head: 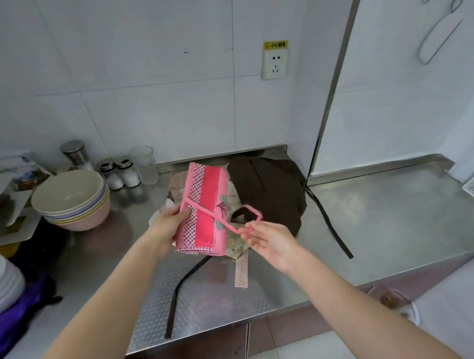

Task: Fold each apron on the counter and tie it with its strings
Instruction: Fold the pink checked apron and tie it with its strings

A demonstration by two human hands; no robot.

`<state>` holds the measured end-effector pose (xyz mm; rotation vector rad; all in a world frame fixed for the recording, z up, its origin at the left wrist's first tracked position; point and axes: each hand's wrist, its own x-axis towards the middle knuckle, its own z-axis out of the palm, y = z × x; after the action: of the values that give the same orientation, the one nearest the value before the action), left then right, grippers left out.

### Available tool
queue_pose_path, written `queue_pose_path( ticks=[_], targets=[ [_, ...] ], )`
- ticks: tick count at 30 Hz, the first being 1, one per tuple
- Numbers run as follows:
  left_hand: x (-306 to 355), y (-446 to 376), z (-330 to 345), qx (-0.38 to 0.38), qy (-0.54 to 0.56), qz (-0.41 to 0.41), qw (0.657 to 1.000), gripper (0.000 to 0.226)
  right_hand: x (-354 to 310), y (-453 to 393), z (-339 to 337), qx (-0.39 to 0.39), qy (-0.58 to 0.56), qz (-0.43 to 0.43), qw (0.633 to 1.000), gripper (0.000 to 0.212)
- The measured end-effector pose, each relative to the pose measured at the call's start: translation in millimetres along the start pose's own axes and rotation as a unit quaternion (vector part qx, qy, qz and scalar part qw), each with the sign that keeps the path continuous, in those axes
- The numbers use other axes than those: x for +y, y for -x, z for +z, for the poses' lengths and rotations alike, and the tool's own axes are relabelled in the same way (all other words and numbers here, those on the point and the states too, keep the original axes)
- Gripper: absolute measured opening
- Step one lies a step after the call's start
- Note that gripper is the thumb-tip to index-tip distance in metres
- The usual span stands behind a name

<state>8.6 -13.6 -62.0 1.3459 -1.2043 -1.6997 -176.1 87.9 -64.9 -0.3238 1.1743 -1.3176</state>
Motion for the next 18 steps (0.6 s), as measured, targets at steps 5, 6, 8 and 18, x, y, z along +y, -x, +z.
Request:
queue_pose_path(
  ticks=[5,6,8,18],
  targets=[
    [26.6,12.5,-9.5,-0.196,-0.015,0.014,0.980,0.019,0.4,-9.6,-13.0,0.032,-0.062,0.098,0.993,0.014],
    [33.3,18.5,-9.7,-0.249,-0.045,0.008,0.967,0.023,-1.3,-10.0,-13.4,0.025,-0.038,0.111,0.993,0.016],
    [44.4,30.0,-5.1,-0.340,-0.189,-0.014,0.921,0.038,-9.3,-11.5,-13.4,-0.031,0.052,0.126,0.990,0.024],
    [23.9,22.2,50.2,-0.235,-0.633,0.112,0.729,0.029,-43.1,-6.6,7.7,-0.160,0.441,0.008,0.883,0.015]
  ],
)
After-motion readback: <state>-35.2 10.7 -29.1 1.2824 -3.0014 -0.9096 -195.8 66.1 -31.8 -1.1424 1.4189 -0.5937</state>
